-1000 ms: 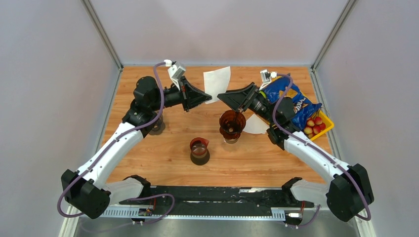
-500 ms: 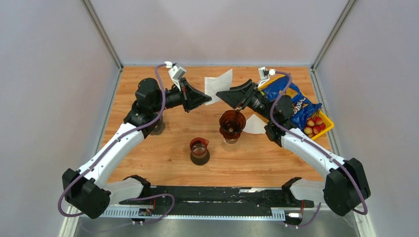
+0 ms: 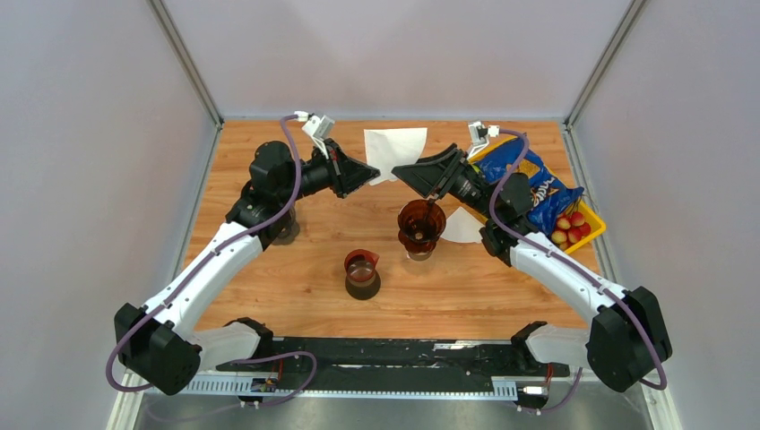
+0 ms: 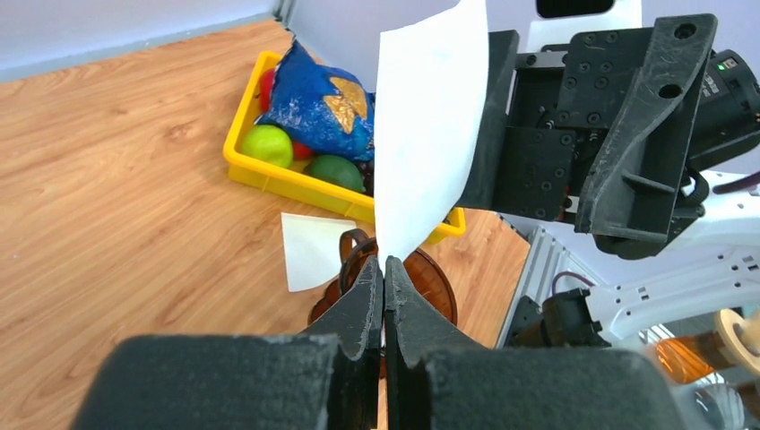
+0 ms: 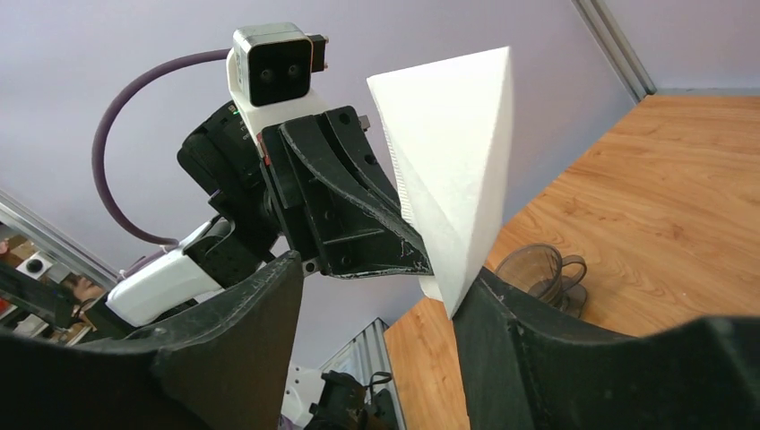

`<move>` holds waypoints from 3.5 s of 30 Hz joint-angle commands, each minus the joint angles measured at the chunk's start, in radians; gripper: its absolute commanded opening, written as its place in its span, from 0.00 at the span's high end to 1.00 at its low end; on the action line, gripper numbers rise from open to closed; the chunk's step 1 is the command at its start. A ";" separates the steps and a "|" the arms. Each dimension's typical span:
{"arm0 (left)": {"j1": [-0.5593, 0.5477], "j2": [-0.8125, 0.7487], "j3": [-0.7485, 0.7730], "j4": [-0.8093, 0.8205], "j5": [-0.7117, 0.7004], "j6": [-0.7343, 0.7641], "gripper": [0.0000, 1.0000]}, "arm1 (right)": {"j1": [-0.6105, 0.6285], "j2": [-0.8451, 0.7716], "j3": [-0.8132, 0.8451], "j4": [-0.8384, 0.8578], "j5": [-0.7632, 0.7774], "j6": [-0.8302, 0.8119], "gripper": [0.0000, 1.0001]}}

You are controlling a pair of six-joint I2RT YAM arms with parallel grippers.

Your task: Place the coffee filter in the dripper

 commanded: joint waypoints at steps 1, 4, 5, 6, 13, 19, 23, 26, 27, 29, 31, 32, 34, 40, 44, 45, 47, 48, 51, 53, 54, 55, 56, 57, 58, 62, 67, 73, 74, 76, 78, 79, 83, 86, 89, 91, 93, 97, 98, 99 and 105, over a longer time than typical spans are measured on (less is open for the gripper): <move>-0.002 -0.005 0.002 -0.002 -0.047 -0.034 1.00 | 0.001 -0.017 0.045 0.028 0.022 -0.045 0.40; -0.003 -0.004 -0.001 -0.004 -0.047 -0.042 1.00 | 0.001 -0.018 0.046 0.019 0.028 -0.053 0.45; -0.003 -0.003 -0.001 -0.004 -0.047 -0.045 1.00 | 0.001 -0.018 0.046 0.019 0.029 -0.054 0.47; -0.003 -0.003 -0.002 -0.003 -0.045 -0.045 1.00 | 0.001 -0.017 0.048 0.016 0.031 -0.056 0.49; -0.004 0.000 -0.019 0.018 -0.016 -0.054 1.00 | 0.001 0.000 0.058 0.007 0.035 -0.061 0.76; -0.003 -0.004 -0.050 0.072 0.047 -0.068 0.94 | 0.001 0.024 0.074 0.004 0.017 -0.058 1.00; -0.003 -0.021 -0.065 0.056 0.098 -0.016 0.42 | 0.001 0.021 0.098 -0.059 -0.003 -0.101 1.00; -0.003 -0.049 -0.089 0.032 0.131 0.047 0.02 | 0.001 0.015 0.155 -0.242 -0.033 -0.208 1.00; -0.003 -0.065 -0.092 0.010 0.124 0.058 0.01 | 0.001 0.016 0.188 -0.293 -0.042 -0.269 1.00; -0.002 -0.089 -0.096 -0.039 0.089 0.101 0.00 | 0.000 0.021 0.244 -0.463 -0.060 -0.371 1.00; -0.002 -0.110 -0.101 -0.075 0.045 0.135 0.00 | 0.001 0.024 0.275 -0.545 -0.100 -0.445 1.00; -0.002 -0.122 -0.106 -0.083 0.021 0.153 0.00 | 0.000 0.024 0.289 -0.580 -0.121 -0.478 1.00; -0.003 -0.135 -0.108 -0.103 -0.001 0.174 0.00 | 0.001 0.026 0.322 -0.678 -0.141 -0.548 1.00; -0.002 -0.147 -0.099 -0.156 0.013 0.245 0.00 | 0.001 0.042 0.425 -0.953 -0.126 -0.769 0.99; -0.003 -0.148 -0.094 -0.179 0.010 0.280 0.00 | 0.001 0.039 0.453 -1.014 -0.130 -0.840 1.00; -0.003 -0.148 -0.095 -0.185 0.002 0.295 0.00 | 0.001 0.037 0.458 -1.032 -0.134 -0.857 1.00; -0.003 -0.150 -0.093 -0.210 -0.026 0.322 0.00 | 0.001 0.034 0.467 -1.070 -0.146 -0.891 1.00; -0.003 -0.154 -0.093 -0.221 -0.037 0.330 0.00 | 0.001 0.033 0.471 -1.089 -0.155 -0.907 1.00; -0.003 -0.157 -0.091 -0.228 -0.068 0.375 0.00 | 0.001 0.032 0.478 -1.133 -0.184 -0.946 1.00; -0.003 -0.150 -0.078 -0.224 -0.049 0.388 0.00 | 0.001 0.036 0.486 -1.154 -0.203 -0.957 1.00; -0.003 -0.146 -0.071 -0.225 -0.019 0.392 0.00 | 0.001 0.038 0.490 -1.160 -0.205 -0.957 1.00; -0.003 -0.139 -0.059 -0.218 0.003 0.392 0.00 | 0.001 0.040 0.493 -1.165 -0.211 -0.971 1.00; -0.003 -0.136 -0.055 -0.211 0.055 0.391 0.00 | 0.001 0.044 0.495 -1.169 -0.222 -0.988 1.00; -0.003 -0.128 -0.051 -0.184 0.091 0.388 0.00 | 0.001 0.048 0.496 -1.171 -0.233 -0.993 1.00; -0.003 -0.124 -0.052 -0.166 0.165 0.376 0.00 | 0.001 0.052 0.501 -1.172 -0.255 -0.995 1.00; -0.002 -0.100 -0.045 -0.107 0.275 0.349 0.00 | 0.001 0.071 0.515 -1.179 -0.334 -1.002 1.00; -0.003 -0.073 -0.034 -0.074 0.317 0.346 0.00 | 0.006 0.072 0.521 -1.185 -0.348 -1.006 1.00; -0.002 -0.059 -0.025 -0.072 0.333 0.348 0.00 | 0.010 0.065 0.534 -1.195 -0.361 -1.009 1.00; -0.002 -0.063 -0.020 -0.087 0.319 0.352 0.00 | 0.010 0.062 0.534 -1.197 -0.368 -1.011 1.00; -0.002 -0.075 -0.017 -0.091 0.266 0.362 0.00 | 0.012 0.052 0.531 -1.204 -0.380 -1.018 1.00; -0.001 -0.087 -0.006 -0.126 0.234 0.379 0.00 | 0.015 0.039 0.529 -1.208 -0.375 -1.023 1.00; -0.001 -0.092 -0.002 -0.134 0.219 0.387 0.00 | 0.016 0.034 0.527 -1.211 -0.376 -1.026 1.00; 0.000 -0.098 0.042 -0.186 0.171 0.433 0.00 | 0.038 0.006 0.508 -1.214 -0.361 -1.024 1.00; 0.003 -0.088 0.084 -0.224 0.148 0.457 0.00 | 0.058 -0.012 0.490 -1.213 -0.348 -1.027 1.00; 0.003 -0.083 0.109 -0.254 0.163 0.494 0.00 | 0.069 -0.016 0.498 -1.215 -0.335 -1.014 1.00; 0.003 -0.092 0.098 -0.256 0.189 0.512 0.00 | 0.073 -0.018 0.506 -1.213 -0.318 -1.006 1.00; 0.003 -0.108 0.077 -0.250 0.251 0.537 0.00 | 0.074 -0.018 0.510 -1.213 -0.310 -1.012 1.00; 0.004 -0.134 0.024 -0.197 0.311 0.522 0.00 | 0.076 -0.005 0.526 -1.214 -0.310 -1.013 1.00; 0.003 -0.136 0.016 -0.190 0.321 0.518 0.00 | 0.077 -0.002 0.528 -1.213 -0.309 -1.014 1.00; 0.004 -0.138 0.000 -0.180 0.343 0.516 0.00 | 0.077 0.001 0.529 -1.214 -0.310 -1.015 1.00; 0.002 -0.128 -0.049 -0.109 0.359 0.438 0.05 | 0.077 0.004 0.533 -1.213 -0.337 -1.021 1.00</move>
